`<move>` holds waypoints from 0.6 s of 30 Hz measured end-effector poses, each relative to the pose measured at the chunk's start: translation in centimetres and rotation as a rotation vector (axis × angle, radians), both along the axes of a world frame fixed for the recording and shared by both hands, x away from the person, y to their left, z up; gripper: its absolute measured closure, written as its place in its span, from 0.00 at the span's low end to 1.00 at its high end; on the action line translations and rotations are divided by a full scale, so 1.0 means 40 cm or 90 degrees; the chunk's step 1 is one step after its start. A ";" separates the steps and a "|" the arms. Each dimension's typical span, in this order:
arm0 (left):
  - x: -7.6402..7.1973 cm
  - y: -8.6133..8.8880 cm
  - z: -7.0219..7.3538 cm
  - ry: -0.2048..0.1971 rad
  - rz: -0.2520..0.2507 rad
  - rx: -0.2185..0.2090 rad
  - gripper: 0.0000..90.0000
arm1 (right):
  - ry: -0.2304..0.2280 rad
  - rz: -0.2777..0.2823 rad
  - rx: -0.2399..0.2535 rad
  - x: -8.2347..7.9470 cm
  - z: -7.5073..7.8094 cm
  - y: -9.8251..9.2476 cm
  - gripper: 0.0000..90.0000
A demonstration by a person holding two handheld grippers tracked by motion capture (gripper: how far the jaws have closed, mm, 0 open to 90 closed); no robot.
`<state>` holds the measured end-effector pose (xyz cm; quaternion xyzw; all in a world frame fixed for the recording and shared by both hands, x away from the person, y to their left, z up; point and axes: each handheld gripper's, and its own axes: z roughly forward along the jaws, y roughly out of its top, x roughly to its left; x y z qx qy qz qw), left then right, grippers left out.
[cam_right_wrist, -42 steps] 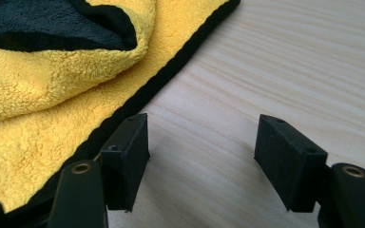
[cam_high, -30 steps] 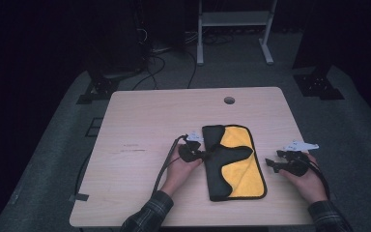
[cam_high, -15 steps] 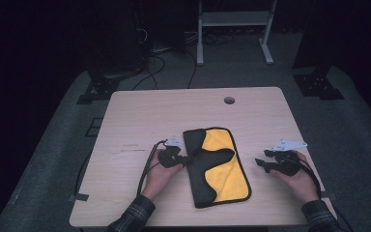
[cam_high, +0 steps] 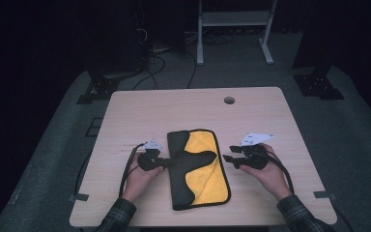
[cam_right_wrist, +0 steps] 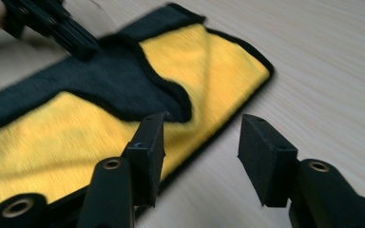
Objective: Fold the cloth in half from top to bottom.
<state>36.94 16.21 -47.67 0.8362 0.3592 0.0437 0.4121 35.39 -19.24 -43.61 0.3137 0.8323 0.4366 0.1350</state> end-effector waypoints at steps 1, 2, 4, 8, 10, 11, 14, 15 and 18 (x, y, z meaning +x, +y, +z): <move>0.000 0.000 0.000 -0.002 -0.002 0.004 0.94 | 0.000 0.005 0.002 0.005 0.002 0.014 0.57; -0.001 0.000 0.000 -0.004 -0.002 0.004 0.93 | 0.000 0.012 0.000 0.011 0.003 0.027 0.57; -0.002 -0.001 0.000 -0.007 0.000 0.004 0.93 | 0.002 0.024 -0.004 0.024 0.002 0.053 0.58; -0.005 -0.004 0.000 -0.020 -0.003 0.014 0.93 | 0.012 0.046 -0.014 0.059 -0.011 0.115 0.59; -0.008 -0.005 0.001 -0.028 -0.004 0.022 0.92 | 0.017 0.054 -0.016 0.076 -0.020 0.144 0.60; -0.009 -0.005 0.001 -0.030 -0.003 0.024 0.91 | 0.015 0.061 -0.022 0.085 -0.026 0.162 0.60; -0.010 -0.003 0.002 -0.036 0.007 0.025 0.87 | 0.019 0.070 -0.037 0.101 -0.036 0.205 0.61; -0.010 -0.002 0.003 -0.040 0.011 0.030 0.82 | 0.020 0.076 -0.042 0.105 -0.039 0.218 0.61; -0.011 0.003 0.003 -0.053 0.017 0.040 0.74 | 0.018 0.086 -0.050 0.116 -0.046 0.254 0.61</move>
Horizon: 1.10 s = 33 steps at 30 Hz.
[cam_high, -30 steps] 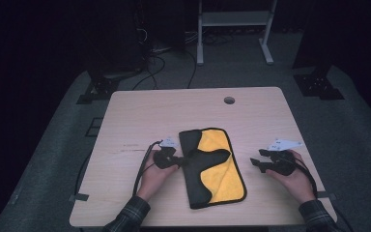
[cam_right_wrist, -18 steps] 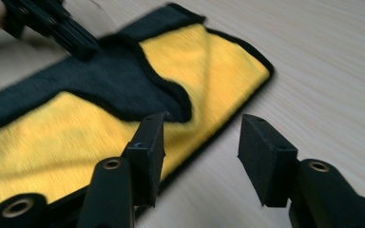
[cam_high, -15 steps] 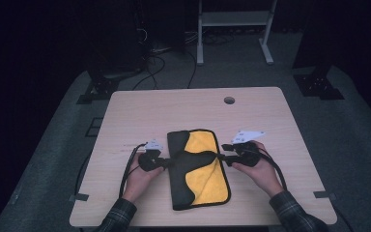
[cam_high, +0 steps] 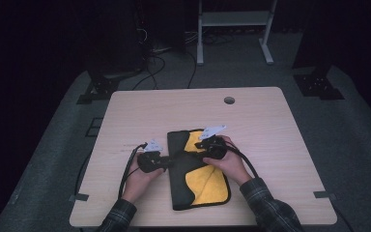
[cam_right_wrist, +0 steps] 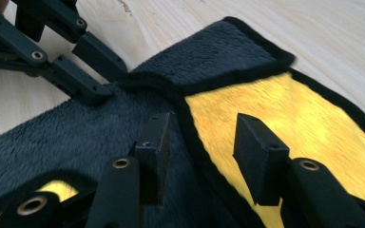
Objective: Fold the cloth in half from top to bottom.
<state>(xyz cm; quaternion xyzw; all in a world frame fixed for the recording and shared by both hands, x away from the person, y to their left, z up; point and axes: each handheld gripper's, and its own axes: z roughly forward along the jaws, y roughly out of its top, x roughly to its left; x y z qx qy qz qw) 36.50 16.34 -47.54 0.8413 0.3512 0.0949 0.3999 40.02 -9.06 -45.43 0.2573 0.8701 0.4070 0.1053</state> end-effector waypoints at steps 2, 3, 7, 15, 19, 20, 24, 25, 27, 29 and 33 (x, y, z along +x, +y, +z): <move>0.000 0.000 0.000 -0.005 0.003 0.005 0.71 | 0.000 0.004 -0.005 0.005 -0.004 0.018 0.61; -0.001 -0.001 0.000 -0.008 0.004 0.008 0.69 | -0.001 0.006 -0.008 0.009 -0.006 0.029 0.62; -0.003 -0.006 0.000 -0.029 0.008 0.032 0.61 | 0.003 0.014 -0.020 0.020 -0.017 0.064 0.62; -0.004 -0.004 -0.003 -0.038 0.007 0.030 0.58 | -0.006 -0.004 -0.040 0.030 -0.032 0.086 0.95; -0.004 -0.003 -0.005 -0.041 0.006 0.027 0.57 | -0.014 -0.017 -0.023 0.036 -0.012 0.065 0.96; -0.003 -0.003 -0.005 -0.041 0.006 0.027 0.57 | -0.015 -0.021 -0.018 0.038 -0.007 0.058 0.96; -0.004 -0.003 -0.005 -0.043 0.006 0.031 0.55 | -0.022 -0.060 0.003 0.063 0.027 0.009 0.97; -0.004 -0.003 -0.006 -0.045 0.008 0.033 0.54 | -0.022 -0.070 0.009 0.071 0.034 -0.005 0.97; -0.003 -0.003 -0.006 -0.046 0.010 0.032 0.52 | -0.022 -0.094 0.020 0.088 0.043 -0.030 0.97; -0.003 -0.003 -0.007 -0.046 0.012 0.032 0.51 | -0.019 -0.111 0.023 0.107 0.047 -0.051 0.97; -0.003 -0.003 -0.007 -0.047 0.012 0.033 0.50 | -0.008 -0.157 0.022 0.146 0.043 -0.090 0.97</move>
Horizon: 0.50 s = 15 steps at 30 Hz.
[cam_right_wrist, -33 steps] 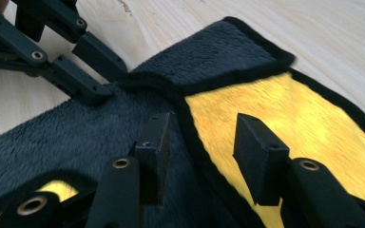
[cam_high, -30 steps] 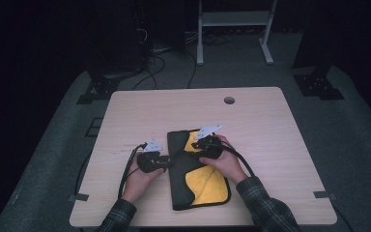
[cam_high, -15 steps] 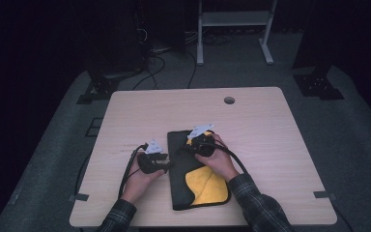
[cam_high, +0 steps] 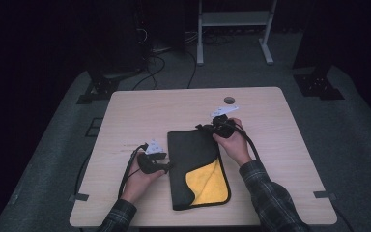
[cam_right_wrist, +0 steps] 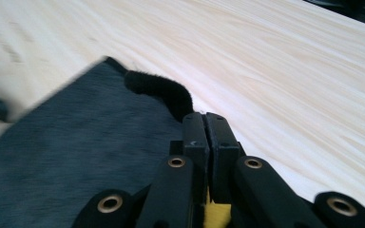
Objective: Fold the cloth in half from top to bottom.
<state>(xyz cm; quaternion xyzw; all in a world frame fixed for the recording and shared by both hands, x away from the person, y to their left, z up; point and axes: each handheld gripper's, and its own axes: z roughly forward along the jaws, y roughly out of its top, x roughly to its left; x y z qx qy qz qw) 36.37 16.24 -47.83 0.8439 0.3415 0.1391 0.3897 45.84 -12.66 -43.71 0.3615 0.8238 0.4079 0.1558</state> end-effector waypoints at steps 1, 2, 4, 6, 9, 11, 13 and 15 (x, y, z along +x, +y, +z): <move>0.000 0.000 0.000 0.000 0.000 0.000 0.49 | 0.000 -0.006 -0.002 0.008 -0.005 -0.008 0.97; 0.000 0.000 0.000 0.000 0.000 0.000 0.49 | 0.003 -0.010 -0.003 0.012 -0.007 -0.011 0.97; 0.000 0.000 0.000 0.000 0.000 0.000 0.49 | 0.011 -0.028 -0.013 0.026 -0.020 -0.024 0.97; 0.000 0.000 0.000 -0.001 0.001 0.000 0.49 | 0.017 -0.038 -0.021 0.038 -0.033 -0.032 0.96; 0.000 0.000 0.000 -0.001 0.001 0.000 0.48 | 0.028 -0.058 -0.046 0.054 -0.057 -0.040 0.94; 0.001 0.001 -0.001 -0.001 0.002 0.000 0.47 | 0.029 -0.073 -0.047 0.059 -0.063 -0.045 0.86; 0.001 0.001 -0.001 -0.002 0.002 0.000 0.46 | 0.026 -0.083 -0.039 0.059 -0.060 -0.052 0.79; 0.001 0.001 -0.001 -0.002 0.002 0.000 0.46 | 0.011 -0.085 -0.049 0.054 -0.052 -0.055 0.74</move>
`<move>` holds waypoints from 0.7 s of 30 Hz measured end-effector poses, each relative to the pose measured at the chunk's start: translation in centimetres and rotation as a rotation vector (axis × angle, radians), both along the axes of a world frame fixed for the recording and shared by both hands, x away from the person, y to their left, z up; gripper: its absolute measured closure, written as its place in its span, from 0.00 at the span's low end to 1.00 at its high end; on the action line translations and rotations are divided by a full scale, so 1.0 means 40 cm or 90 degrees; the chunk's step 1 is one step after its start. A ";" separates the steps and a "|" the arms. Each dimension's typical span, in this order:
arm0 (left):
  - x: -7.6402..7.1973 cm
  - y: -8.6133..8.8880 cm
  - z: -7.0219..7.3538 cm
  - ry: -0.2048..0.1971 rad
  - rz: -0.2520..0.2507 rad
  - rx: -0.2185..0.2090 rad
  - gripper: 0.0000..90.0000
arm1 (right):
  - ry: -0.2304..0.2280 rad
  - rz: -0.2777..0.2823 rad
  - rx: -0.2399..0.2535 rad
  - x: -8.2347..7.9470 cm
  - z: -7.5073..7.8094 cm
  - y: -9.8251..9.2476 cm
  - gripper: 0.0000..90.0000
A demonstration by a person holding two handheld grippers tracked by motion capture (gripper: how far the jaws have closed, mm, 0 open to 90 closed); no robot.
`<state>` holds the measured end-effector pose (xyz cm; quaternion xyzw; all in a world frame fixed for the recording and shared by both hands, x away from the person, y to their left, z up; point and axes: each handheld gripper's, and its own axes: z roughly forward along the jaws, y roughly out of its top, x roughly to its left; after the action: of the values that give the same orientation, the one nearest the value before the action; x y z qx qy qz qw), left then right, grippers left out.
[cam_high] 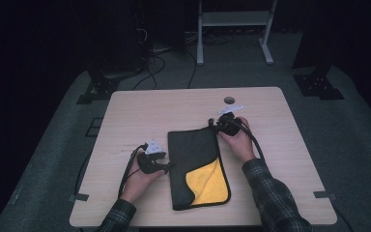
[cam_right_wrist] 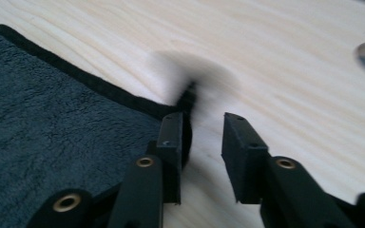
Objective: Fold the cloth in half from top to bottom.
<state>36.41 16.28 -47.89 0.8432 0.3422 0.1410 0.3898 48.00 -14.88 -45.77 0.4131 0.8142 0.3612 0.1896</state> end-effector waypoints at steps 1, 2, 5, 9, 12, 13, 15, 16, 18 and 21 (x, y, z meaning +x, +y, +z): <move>0.000 0.000 0.000 0.000 0.000 0.000 0.46 | -0.010 -0.002 -0.002 -0.004 0.006 -0.004 0.71; 0.000 -0.001 0.000 -0.001 0.001 0.000 0.46 | -0.014 -0.005 0.005 -0.007 0.012 -0.008 0.70; 0.000 -0.001 0.000 -0.001 0.001 0.000 0.46 | -0.019 0.003 0.034 -0.026 0.037 -0.024 0.69; 0.000 -0.001 0.000 -0.002 0.001 0.001 0.46 | -0.016 0.050 0.059 -0.073 0.056 -0.026 0.69; -0.001 -0.001 0.000 -0.001 0.002 0.001 0.46 | -0.011 0.085 0.077 -0.112 0.063 -0.023 0.68; -0.001 -0.001 0.000 -0.001 0.002 0.001 0.46 | -0.009 0.101 0.084 -0.130 0.065 -0.021 0.68; -0.001 -0.002 -0.001 -0.002 0.003 -0.001 0.46 | -0.007 0.123 0.089 -0.159 0.068 -0.015 0.68; -0.001 -0.002 -0.001 -0.002 0.003 -0.001 0.46 | -0.007 0.135 0.090 -0.173 0.068 -0.012 0.68; -0.002 -0.002 -0.001 -0.003 0.004 -0.002 0.46 | -0.004 0.158 0.096 -0.201 0.067 -0.002 0.67; -0.001 -0.002 -0.001 -0.002 0.003 -0.001 0.46 | -0.003 0.195 0.097 -0.242 0.063 0.017 0.67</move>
<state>36.35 16.20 -47.92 0.8418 0.3437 0.1433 0.3908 38.33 -14.20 -43.25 0.2963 0.8375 0.4474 0.1027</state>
